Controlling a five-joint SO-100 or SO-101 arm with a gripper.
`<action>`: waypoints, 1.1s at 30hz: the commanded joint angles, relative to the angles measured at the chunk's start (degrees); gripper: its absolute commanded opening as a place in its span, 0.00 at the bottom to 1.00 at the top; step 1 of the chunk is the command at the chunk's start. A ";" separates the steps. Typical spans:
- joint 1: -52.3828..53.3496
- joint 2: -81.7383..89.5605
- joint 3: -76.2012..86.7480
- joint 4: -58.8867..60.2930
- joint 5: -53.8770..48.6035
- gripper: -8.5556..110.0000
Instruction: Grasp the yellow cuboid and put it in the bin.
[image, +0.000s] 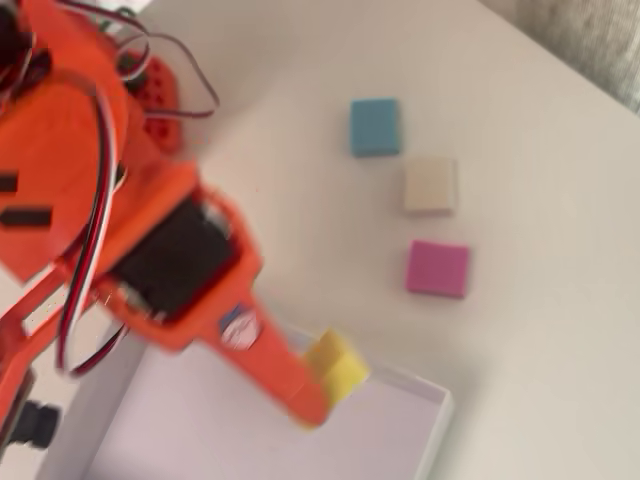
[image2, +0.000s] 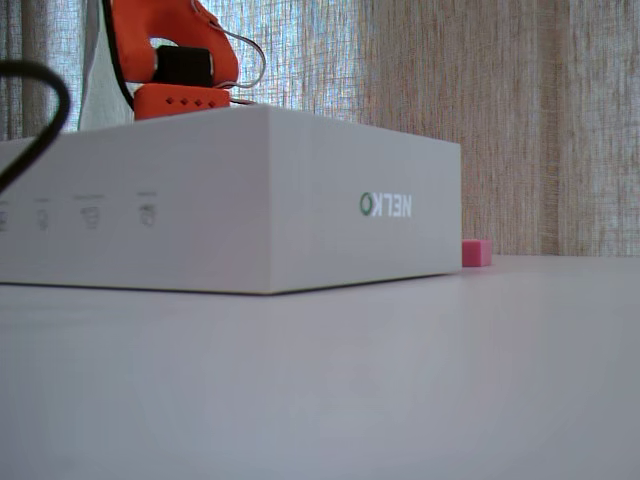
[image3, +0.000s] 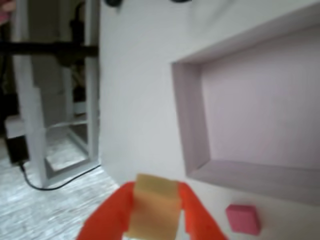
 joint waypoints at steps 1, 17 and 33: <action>1.41 -0.18 2.55 3.16 -2.55 0.00; 2.64 -4.57 8.61 -3.43 -5.54 0.49; -20.92 3.52 -4.31 -16.35 -3.52 0.39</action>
